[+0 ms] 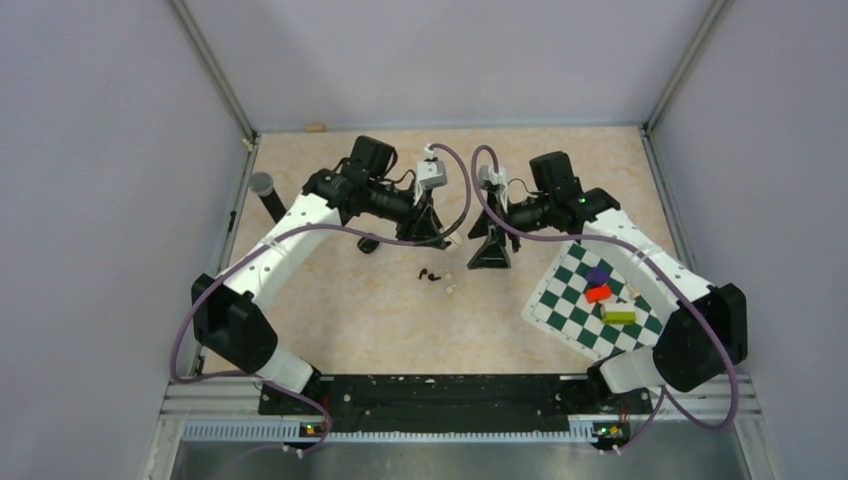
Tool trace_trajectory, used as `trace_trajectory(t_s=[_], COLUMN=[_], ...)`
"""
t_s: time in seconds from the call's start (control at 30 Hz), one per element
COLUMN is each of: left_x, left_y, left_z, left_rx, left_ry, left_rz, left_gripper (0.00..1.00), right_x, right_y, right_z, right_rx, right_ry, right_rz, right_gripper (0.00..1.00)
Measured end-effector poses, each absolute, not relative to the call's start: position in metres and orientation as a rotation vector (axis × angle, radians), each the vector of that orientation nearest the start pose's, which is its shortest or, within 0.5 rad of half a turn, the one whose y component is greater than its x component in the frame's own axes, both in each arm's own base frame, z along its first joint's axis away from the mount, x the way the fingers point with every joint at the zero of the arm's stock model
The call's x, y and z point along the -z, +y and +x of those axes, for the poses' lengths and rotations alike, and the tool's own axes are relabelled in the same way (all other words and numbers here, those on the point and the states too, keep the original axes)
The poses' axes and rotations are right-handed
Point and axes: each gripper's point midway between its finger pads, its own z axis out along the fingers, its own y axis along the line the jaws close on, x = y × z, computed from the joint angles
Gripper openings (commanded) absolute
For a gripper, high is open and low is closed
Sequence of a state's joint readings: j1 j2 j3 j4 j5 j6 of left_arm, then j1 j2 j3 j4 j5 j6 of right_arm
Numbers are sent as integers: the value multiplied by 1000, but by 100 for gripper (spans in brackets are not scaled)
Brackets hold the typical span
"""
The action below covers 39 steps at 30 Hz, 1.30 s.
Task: Insert the wireless bluetooth earbuds into the charging case
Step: Pass from the left arm to the right
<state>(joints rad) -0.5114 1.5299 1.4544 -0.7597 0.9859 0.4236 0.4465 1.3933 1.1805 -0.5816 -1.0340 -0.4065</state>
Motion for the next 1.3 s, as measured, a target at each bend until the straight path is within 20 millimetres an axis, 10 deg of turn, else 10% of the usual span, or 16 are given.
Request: trace_trajectory(t_s=[0.9,1.3], left_x=[-218,-220], left_y=[-315,-315], left_z=[224,223], left_rx=[1329,1341], left_ry=[1845,1842], left_rz=[1449,1445], left_gripper=[6,1], right_x=[-234,-232], right_y=[278,278], right_z=[219,217], right_rx=[-1237,-1241], right_ry=[1620,1621], right_rz=[-1355,-1367], right_gripper=[41,45])
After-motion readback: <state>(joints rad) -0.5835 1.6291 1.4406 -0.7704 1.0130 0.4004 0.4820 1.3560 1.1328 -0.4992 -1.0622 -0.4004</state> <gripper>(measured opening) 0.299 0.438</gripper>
